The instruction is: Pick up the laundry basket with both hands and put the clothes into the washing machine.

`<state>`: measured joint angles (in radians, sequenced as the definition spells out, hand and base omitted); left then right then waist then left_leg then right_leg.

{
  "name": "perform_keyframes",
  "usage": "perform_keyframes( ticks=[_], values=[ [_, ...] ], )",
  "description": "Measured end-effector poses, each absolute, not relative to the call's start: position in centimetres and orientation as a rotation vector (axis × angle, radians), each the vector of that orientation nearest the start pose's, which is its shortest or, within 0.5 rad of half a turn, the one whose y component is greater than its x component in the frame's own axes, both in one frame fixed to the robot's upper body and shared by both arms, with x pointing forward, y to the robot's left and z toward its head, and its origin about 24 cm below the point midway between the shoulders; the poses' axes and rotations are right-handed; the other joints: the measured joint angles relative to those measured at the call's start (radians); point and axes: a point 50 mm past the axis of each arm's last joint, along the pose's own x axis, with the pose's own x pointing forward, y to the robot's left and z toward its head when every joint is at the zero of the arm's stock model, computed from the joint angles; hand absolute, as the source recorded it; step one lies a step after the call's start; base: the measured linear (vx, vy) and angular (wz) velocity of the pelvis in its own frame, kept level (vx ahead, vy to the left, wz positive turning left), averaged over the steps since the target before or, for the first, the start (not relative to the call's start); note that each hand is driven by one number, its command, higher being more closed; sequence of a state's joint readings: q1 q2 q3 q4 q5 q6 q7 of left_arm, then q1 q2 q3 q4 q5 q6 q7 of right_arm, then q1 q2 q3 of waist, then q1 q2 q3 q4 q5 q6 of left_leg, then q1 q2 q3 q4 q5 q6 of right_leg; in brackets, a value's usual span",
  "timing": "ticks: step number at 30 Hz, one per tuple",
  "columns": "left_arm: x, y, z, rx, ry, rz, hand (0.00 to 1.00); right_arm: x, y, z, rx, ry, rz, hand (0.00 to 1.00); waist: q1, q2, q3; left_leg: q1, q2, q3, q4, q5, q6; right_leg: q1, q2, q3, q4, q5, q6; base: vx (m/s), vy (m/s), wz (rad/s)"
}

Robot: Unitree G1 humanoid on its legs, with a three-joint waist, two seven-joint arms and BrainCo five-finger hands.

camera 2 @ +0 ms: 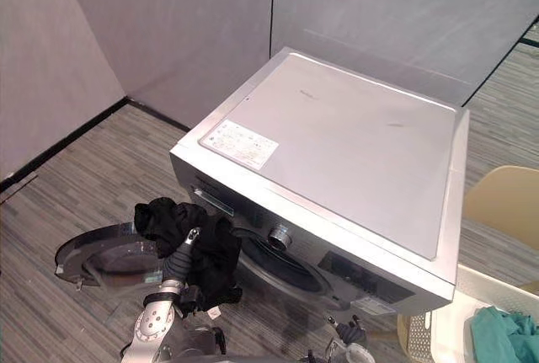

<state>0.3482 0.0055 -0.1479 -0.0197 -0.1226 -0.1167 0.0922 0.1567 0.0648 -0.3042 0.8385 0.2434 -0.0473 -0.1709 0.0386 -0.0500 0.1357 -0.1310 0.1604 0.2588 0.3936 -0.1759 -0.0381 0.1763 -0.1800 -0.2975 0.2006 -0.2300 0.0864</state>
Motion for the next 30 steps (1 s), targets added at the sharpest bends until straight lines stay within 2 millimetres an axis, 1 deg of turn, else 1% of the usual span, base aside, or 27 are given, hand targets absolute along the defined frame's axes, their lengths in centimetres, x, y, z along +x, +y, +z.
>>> perform_keyframes(
  ticks=[4, 5, 6, 7, 8, 9, 11, 12, 13, 14, 15, 17, 19, 20, 22, 23, 25, 26, 27, 29, 30],
  values=[
    [16.8, 14.0, -3.1, -0.128, 0.286, 0.077, 1.0, 9.4, -19.4, -15.0, 0.312, 0.946, -0.614, 0.0, -0.002, 0.017, -0.008, 0.013, 0.008, 0.006, -0.045, 0.035, -0.017, -0.007, 0.006, 0.01, -0.014, 0.004, 0.007, -0.07, -0.091, -0.1],
    [16.5, 14.0, -3.7, -0.13, 0.324, 0.088, 1.0, 9.2, -19.5, -15.0, 0.311, 0.95, -0.622, 0.0, 0.0, 0.021, -0.004, 0.016, 0.015, 0.009, -0.045, 0.039, -0.019, -0.008, 0.017, 0.019, -0.012, 0.004, 0.007, -0.07, -0.055, -0.1],
    [16.3, 14.3, -3.9, -0.129, 0.336, 0.101, 1.0, 9.1, -19.6, -15.1, 0.31, 0.952, -0.624, 0.0, 0.002, 0.021, -0.003, 0.015, 0.019, 0.01, -0.041, 0.039, -0.019, -0.009, 0.023, 0.022, -0.01, 0.004, 0.007, -0.09, -0.061, -0.12],
    [16.1, 14.6, -4.1, -0.14, 0.348, 0.128, 1.0, 9.1, -19.7, -15.0, 0.306, 0.95, -0.625, 0.0, 0.002, 0.023, -0.001, 0.009, 0.032, 0.014, -0.033, 0.038, -0.02, -0.019, 0.028, 0.024, 0.002, 0.003, 0.008, -0.1, -0.038, -0.14],
    [16.1, 14.9, -4.2, -0.16, 0.351, 0.161, 1.0, 9.3, -20.0, -14.9, 0.301, 0.94, -0.625, 0.0, 0.002, 0.03, 0.009, -0.018, 0.053, 0.013, -0.001, 0.031, -0.024, -0.057, 0.039, 0.025, 0.051, -0.006, 0.008, -0.11, -0.04, -0.15],
    [16.2, 15.1, -4.2, -0.168, 0.347, 0.175, 1.0, 9.6, -20.0, -14.8, 0.298, 0.932, -0.623, 0.0, 0.003, 0.033, 0.014, -0.036, 0.062, 0.012, 0.022, 0.026, -0.023, -0.082, 0.039, 0.026, 0.089, -0.021, 0.008, -0.17, -0.044, -0.11],
    [17.1, 16.2, -3.6, -0.164, 0.31, 0.231, 1.0, 10.5, -20.1, -14.6, 0.286, 0.905, -0.604, 0.0, 0.001, 0.025, 0.07, -0.142, 0.088, -0.014, 0.145, -0.008, -0.019, -0.202, 0.031, 0.027, 0.271, -0.11, 0.002, -0.22, -0.068, 0.06],
    [17.5, 16.4, -3.3, -0.167, 0.294, 0.241, 1.0, 10.7, -20.1, -14.5, 0.286, 0.899, -0.6, 0.0, 0.001, 0.019, 0.086, -0.171, 0.093, -0.018, 0.175, -0.019, -0.017, -0.235, 0.023, 0.028, 0.317, -0.134, 0.001, -0.26, -0.091, 0.09],
    [18.2, 16.7, -2.9, -0.182, 0.273, 0.265, 1.0, 11.1, -19.9, -14.4, 0.288, 0.89, -0.592, 0.0, 0.002, 0.013, 0.108, -0.233, 0.101, -0.031, 0.24, -0.04, -0.017, -0.303, 0.009, 0.03, 0.409, -0.181, 0.002, -0.26, -0.074, 0.12],
    [18.7, 17.1, -2.6, -0.189, 0.255, 0.291, 1.0, 11.8, -19.9, -14.2, 0.294, 0.872, -0.586, 0.0, 0.0, 0.008, 0.127, -0.298, 0.103, -0.048, 0.294, -0.058, -0.016, -0.368, -0.002, 0.031, 0.487, -0.214, -0.002, -0.25, -0.066, 0.15],
    [18.9, 17.3, -2.4, -0.188, 0.246, 0.299, 1.0, 12.0, -20.0, -14.0, 0.295, 0.863, -0.586, 0.0, -0.001, 0.008, 0.139, -0.318, 0.103, -0.054, 0.313, -0.06, -0.013, -0.389, -0.007, 0.031, 0.517, -0.225, -0.002, -0.21, -0.031, 0.17],
    [19.8, 17.4, -1.9, -0.187, 0.217, 0.319, 1.0, 13.4, -20.0, -13.4, 0.296, 0.814, -0.591, 0.0, 0.001, 0.001, 0.173, -0.407, 0.109, -0.061, 0.381, -0.066, -0.003, -0.496, -0.035, 0.049, 0.631, -0.267, -0.01, -0.21, -0.013, 0.01],
    [20.4, 17.2, -1.6, -0.197, 0.203, 0.32, 1.0, 14.7, -20.0, -12.7, 0.301, 0.77, -0.582, 0.0, 0.001, 0.005, 0.189, -0.466, 0.121, -0.064, 0.437, -0.079, 0.0, -0.562, -0.042, 0.061, 0.698, -0.286, -0.013, -0.15, -0.011, -0.15],
    [21.1, 16.9, -1.1, -0.219, 0.181, 0.314, 1.0, 16.0, -19.9, -12.0, 0.302, 0.722, -0.568, 0.0, 0.001, 0.004, 0.204, -0.527, 0.135, -0.064, 0.498, -0.096, 0.004, -0.637, -0.048, 0.084, 0.771, -0.303, -0.015, -0.13, -0.004, -0.23],
    [22.1, 16.7, -0.7, -0.223, 0.161, 0.314, 1.0, 17.2, -19.8, -11.2, 0.304, 0.676, -0.557, 0.0, 0.001, 0.003, 0.214, -0.596, 0.152, -0.066, 0.562, -0.111, 0.011, -0.716, -0.048, 0.108, 0.843, -0.32, -0.016, -0.1, -0.004, -0.27],
    [22.8, 16.5, -0.4, -0.232, 0.148, 0.308, 1.0, 17.8, -19.9, -10.7, 0.309, 0.646, -0.555, 0.0, -0.001, 0.004, 0.221, -0.64, 0.16, -0.068, 0.601, -0.122, 0.011, -0.763, -0.049, 0.121, 0.884, -0.33, -0.018, -0.08, -0.012, -0.31],
    [24.4, 16.0, 0.6, -0.24, 0.113, 0.291, 1.0, 19.2, -20.1, -9.5, 0.327, 0.579, -0.555, 0.0, -0.006, 0.004, 0.243, -0.739, 0.184, -0.072, 0.691, -0.142, 0.025, -0.873, -0.047, 0.151, 0.978, -0.348, -0.018, -0.1, -0.006, -0.32],
    [25.2, 15.7, 1.0, -0.25, 0.097, 0.281, 1.0, 19.9, -20.3, -8.8, 0.333, 0.54, -0.56, 0.0, -0.016, 0.004, 0.246, -0.804, 0.194, -0.075, 0.739, -0.154, 0.033, -0.942, -0.045, 0.166, 1.026, -0.357, -0.013, -0.1, 0.007, -0.24],
    [25.5, 15.5, 1.3, -0.251, 0.088, 0.275, 1.0, 20.3, -20.4, -8.5, 0.335, 0.522, -0.566, 0.0, -0.024, 0.006, 0.247, -0.834, 0.199, -0.076, 0.761, -0.16, 0.037, -0.974, -0.044, 0.173, 1.047, -0.36, -0.009, -0.09, 0.011, -0.27],
    [27.4, 14.8, 2.8, -0.255, 0.041, 0.242, 1.0, 21.2, -21.2, -7.3, 0.343, 0.454, -0.602, 0.0, -0.029, 0.007, 0.267, -0.926, 0.216, -0.079, 0.845, -0.187, 0.044, -1.082, -0.037, 0.209, 1.13, -0.369, -0.006, -0.09, 0.02, -0.31],
    [27.8, 14.4, 3.2, -0.254, 0.027, 0.229, 1.0, 21.2, -21.4, -7.1, 0.346, 0.44, -0.613, 0.0, -0.029, 0.008, 0.268, -0.949, 0.222, -0.078, 0.864, -0.196, 0.044, -1.11, -0.031, 0.219, 1.148, -0.374, -0.002, -0.1, 0.009, -0.24]
  ],
)
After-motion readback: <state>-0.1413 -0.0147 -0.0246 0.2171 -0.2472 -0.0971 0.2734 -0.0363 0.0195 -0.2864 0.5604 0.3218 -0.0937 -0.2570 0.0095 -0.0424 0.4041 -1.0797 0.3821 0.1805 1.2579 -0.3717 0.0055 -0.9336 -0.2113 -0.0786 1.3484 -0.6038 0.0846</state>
